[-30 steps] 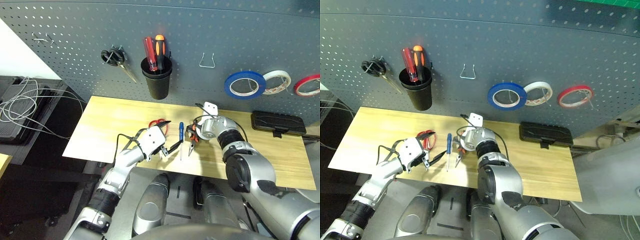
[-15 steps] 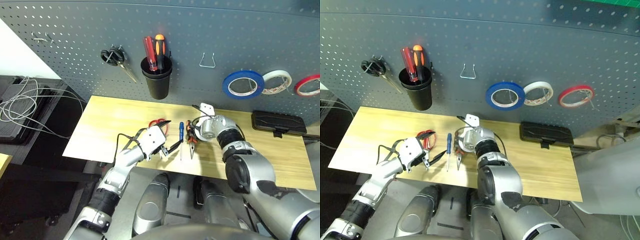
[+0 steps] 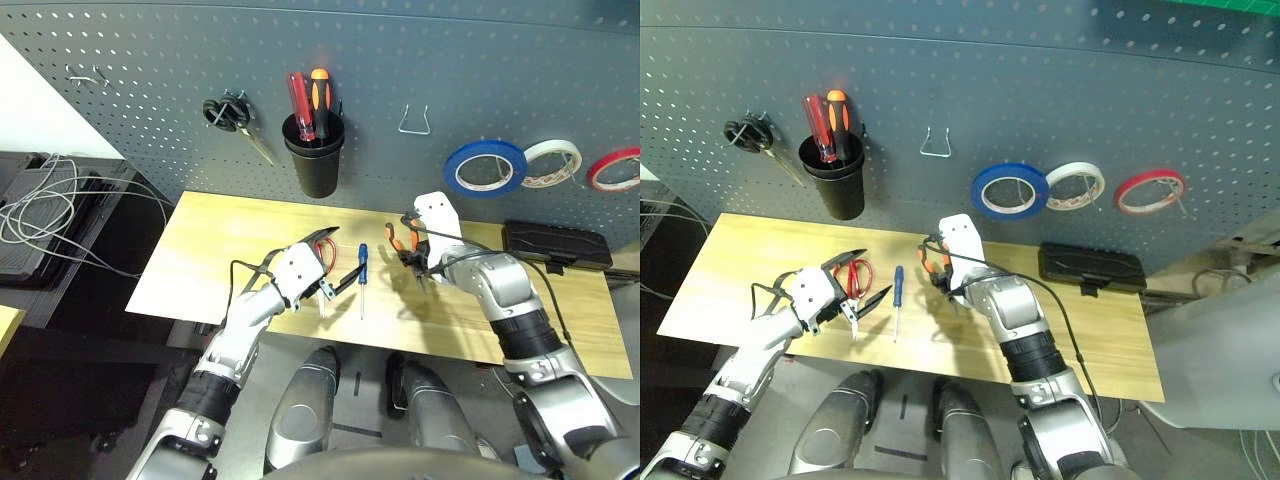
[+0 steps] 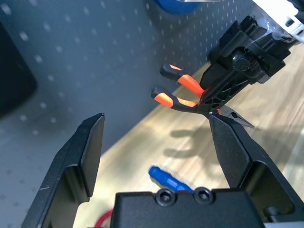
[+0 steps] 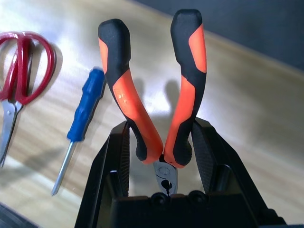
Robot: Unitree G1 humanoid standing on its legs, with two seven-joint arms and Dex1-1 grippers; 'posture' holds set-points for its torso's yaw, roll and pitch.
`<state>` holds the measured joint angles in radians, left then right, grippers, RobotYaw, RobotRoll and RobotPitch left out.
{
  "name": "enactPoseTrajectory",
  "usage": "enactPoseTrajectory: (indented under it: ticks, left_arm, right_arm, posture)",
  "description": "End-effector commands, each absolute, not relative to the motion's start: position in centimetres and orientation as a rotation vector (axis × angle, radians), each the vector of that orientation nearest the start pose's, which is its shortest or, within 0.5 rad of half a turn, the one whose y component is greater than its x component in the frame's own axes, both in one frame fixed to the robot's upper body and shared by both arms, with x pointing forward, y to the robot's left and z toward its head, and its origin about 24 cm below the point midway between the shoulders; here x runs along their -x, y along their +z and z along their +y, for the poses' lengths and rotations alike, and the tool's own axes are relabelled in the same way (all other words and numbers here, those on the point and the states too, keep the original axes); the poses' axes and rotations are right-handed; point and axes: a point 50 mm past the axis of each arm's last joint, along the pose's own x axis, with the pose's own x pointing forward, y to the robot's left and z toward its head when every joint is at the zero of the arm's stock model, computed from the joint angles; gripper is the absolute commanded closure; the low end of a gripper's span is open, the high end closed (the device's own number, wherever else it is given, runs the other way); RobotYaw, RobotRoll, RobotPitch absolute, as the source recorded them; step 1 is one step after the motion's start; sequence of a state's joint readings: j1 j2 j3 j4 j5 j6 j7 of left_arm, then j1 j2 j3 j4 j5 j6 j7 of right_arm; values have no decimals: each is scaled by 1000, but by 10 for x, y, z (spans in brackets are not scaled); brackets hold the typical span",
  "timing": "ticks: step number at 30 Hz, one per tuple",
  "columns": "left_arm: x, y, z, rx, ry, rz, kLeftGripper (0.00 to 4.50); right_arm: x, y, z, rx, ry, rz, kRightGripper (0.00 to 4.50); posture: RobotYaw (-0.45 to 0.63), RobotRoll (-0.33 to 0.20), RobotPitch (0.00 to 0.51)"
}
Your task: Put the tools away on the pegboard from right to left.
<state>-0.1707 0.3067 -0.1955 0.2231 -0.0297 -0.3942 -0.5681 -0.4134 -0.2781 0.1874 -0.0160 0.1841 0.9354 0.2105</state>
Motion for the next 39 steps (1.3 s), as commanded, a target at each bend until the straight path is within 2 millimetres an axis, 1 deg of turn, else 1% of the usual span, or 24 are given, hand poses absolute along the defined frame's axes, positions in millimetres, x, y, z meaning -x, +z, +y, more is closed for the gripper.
enactPoseTrajectory:
  ticks: [1,5,10,14,20,23,27,30,33,39]
  left_arm:
    - [-261,60,132,-330,-814,-241,0]
    - [-263,65,131,-317,-815,-272,0]
    - [-269,79,132,-327,-779,-352,0]
    - [-271,88,135,-325,-743,-412,0]
    - [-271,101,138,-325,-710,-494,0]
    - [-272,108,138,-337,-691,-540,0]
    - [-273,116,139,-346,-669,-582,0]
    - [-274,118,139,-350,-668,-593,0]
    - [-274,119,138,-346,-669,-596,0]
    - [-275,117,136,-330,-683,-575,0]
  right_arm:
    - [-297,84,-131,200,435,450,2392]
    - [-295,96,-129,218,489,340,2392]
    - [-296,116,-127,243,547,146,2393]
    - [-297,124,-125,259,571,20,2393]
    - [-294,132,-125,243,590,-108,2393]
    - [-295,143,-125,214,578,-186,2393]
    - [-299,163,-124,181,555,-292,2393]
    - [-302,181,-120,149,534,-356,2393]
    - [-302,199,-113,106,540,-409,2393]
    - [-301,217,-104,41,554,-445,2393]
  posture:
    - [196,0,237]
    - [190,0,234]
    - [188,0,233]
    - [189,0,233]
    - [191,0,231]
    - [191,0,230]
    - [190,0,228]
    - [187,0,226]
    - [186,0,226]
    - [187,0,224]
